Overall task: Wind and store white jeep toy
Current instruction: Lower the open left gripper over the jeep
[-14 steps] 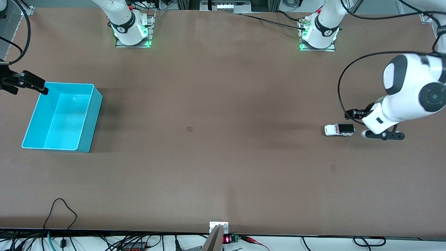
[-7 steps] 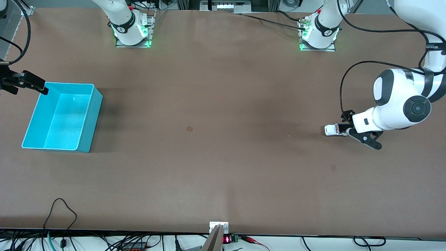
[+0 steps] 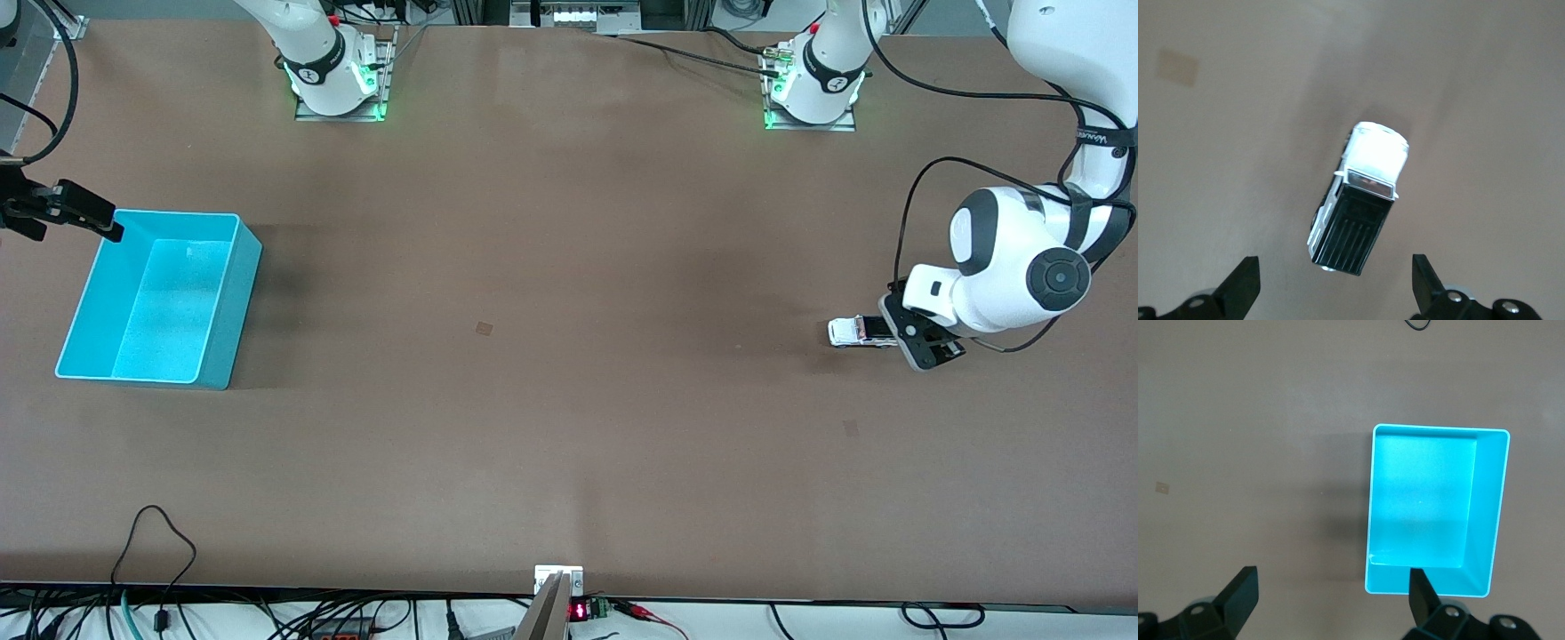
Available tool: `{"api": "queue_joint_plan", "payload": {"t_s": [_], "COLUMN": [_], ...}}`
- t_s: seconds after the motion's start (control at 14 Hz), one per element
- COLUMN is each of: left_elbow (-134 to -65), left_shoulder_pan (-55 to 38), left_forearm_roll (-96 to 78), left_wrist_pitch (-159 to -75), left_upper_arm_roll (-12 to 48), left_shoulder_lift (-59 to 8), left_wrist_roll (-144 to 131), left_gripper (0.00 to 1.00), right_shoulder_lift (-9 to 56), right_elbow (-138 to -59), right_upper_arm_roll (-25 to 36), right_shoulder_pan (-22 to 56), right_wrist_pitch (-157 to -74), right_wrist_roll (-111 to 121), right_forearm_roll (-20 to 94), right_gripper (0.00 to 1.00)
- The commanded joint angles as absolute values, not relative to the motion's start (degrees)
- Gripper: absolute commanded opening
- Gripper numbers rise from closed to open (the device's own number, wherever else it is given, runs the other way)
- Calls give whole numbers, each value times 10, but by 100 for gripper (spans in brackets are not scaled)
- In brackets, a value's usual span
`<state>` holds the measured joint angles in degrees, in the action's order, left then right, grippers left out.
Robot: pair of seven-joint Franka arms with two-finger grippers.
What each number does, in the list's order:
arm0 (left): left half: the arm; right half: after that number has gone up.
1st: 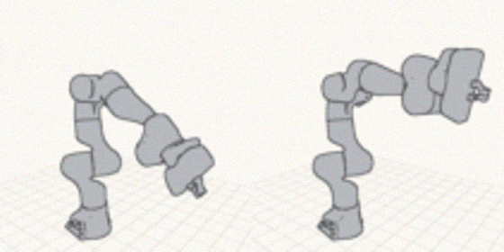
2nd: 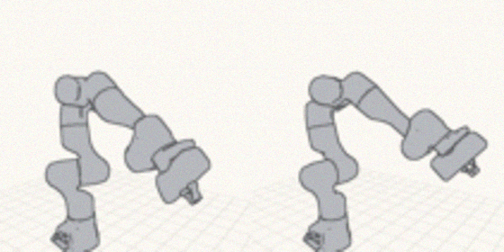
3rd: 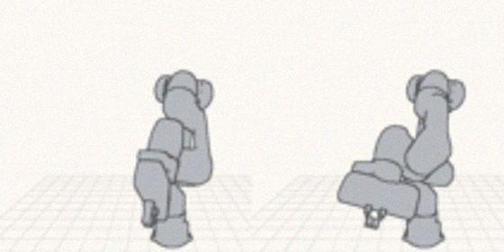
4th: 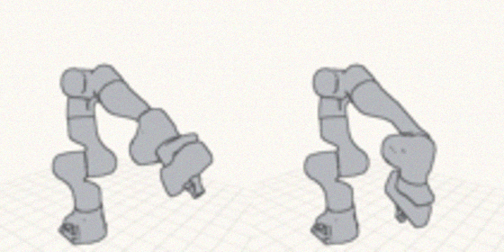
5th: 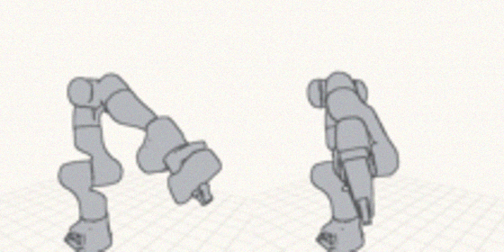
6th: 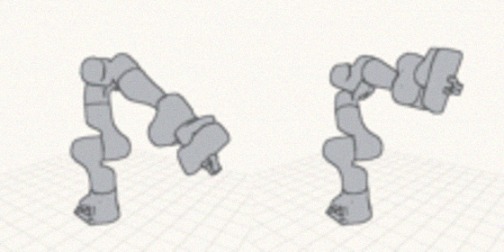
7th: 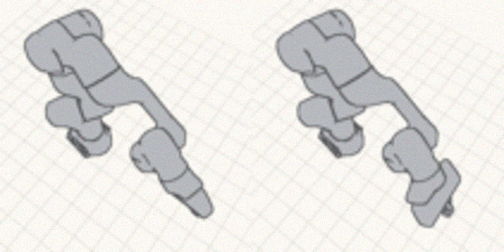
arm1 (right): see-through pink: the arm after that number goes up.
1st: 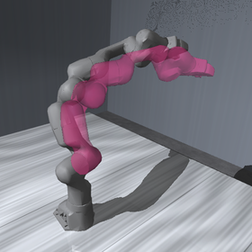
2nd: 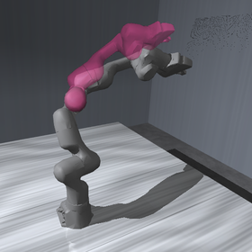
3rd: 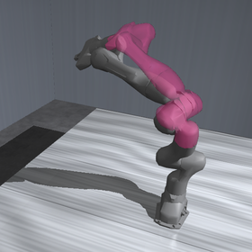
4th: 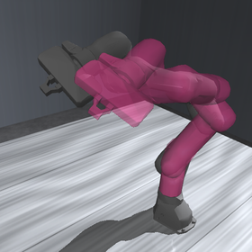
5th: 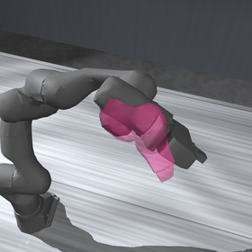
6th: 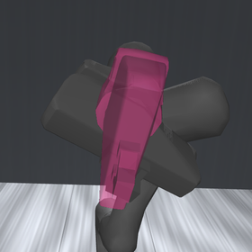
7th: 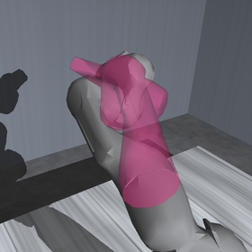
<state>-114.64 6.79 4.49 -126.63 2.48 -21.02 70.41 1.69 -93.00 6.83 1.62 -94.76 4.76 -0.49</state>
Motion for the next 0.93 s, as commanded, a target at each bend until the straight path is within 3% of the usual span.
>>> {"api": "queue_joint_plan", "payload": {"t_s": [0.0, 0.43, 0.86], "left_elbow": [-1156, -1216, -1234], "left_shoulder_pan": [76, 86, 99], "left_forearm_roll": [51, 51, 51], "left_wrist_pitch": [-1276, -1385, -1419], "left_upper_arm_roll": [37, 40, 41], "left_shoulder_lift": [-211, -214, -227], "left_wrist_roll": [780, 928, 934], "left_gripper": [100, 100, 100], "right_shoulder_lift": [14, 14, 14], "right_elbow": [-924, -924, -924], "right_upper_arm_roll": [66, 66, 66], "right_shoulder_pan": [14, 14, 14], "right_wrist_pitch": [-940, -939, -939], "right_wrist_roll": [44, 43, 43], "right_forearm_roll": [-4, -4, -4], "right_gripper": [100, 100, 100]}}
